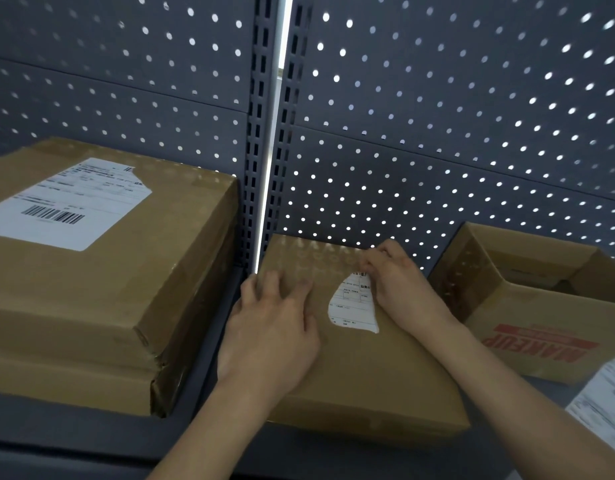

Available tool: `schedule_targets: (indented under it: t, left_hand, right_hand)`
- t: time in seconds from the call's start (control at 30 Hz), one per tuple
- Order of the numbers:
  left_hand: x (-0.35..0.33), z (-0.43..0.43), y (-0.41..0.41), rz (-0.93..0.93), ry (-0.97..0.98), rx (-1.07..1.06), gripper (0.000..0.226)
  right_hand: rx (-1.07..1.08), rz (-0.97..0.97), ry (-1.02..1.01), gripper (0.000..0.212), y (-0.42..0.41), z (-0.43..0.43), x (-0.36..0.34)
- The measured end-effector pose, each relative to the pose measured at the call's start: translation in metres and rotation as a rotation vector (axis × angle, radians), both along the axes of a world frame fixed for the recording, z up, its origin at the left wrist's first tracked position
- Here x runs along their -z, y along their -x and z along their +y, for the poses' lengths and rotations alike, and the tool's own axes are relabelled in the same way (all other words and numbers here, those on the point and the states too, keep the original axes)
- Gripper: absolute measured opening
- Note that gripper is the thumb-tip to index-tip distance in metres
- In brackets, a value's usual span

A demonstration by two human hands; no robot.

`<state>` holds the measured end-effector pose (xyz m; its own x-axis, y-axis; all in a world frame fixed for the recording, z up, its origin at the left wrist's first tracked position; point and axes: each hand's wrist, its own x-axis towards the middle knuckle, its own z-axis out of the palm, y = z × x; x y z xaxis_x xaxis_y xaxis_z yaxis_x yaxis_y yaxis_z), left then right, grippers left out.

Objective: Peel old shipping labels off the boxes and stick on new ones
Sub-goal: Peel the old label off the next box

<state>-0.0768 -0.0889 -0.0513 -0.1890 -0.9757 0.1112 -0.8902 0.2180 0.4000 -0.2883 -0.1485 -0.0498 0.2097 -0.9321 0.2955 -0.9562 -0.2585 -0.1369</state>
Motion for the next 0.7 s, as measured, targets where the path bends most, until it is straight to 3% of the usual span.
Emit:
schedule_targets:
  t: [0.07,0.23,0.4,0.7]
  left_hand:
    - [0.0,0.0,0.0,0.001,0.001,0.001,0.052]
    - [0.0,0.0,0.0,-0.003,-0.002,-0.002,0.052]
    - [0.0,0.0,0.001,0.002,0.002,-0.008,0.051]
    - [0.0,0.0,0.0,0.017,-0.003,-0.007,0.051]
  right_hand:
    - [0.036,-0.031,0.012,0.012,0.0,-0.002,0.002]
    - [0.011,0.17,-0.021,0.015,-0.007,-0.001,-0.003]
    - [-0.042,0.25,-0.051,0.018,-0.011,-0.002,-0.011]
    - [0.046,-0.043,-0.012,0.012,0.0,-0.001,0.001]
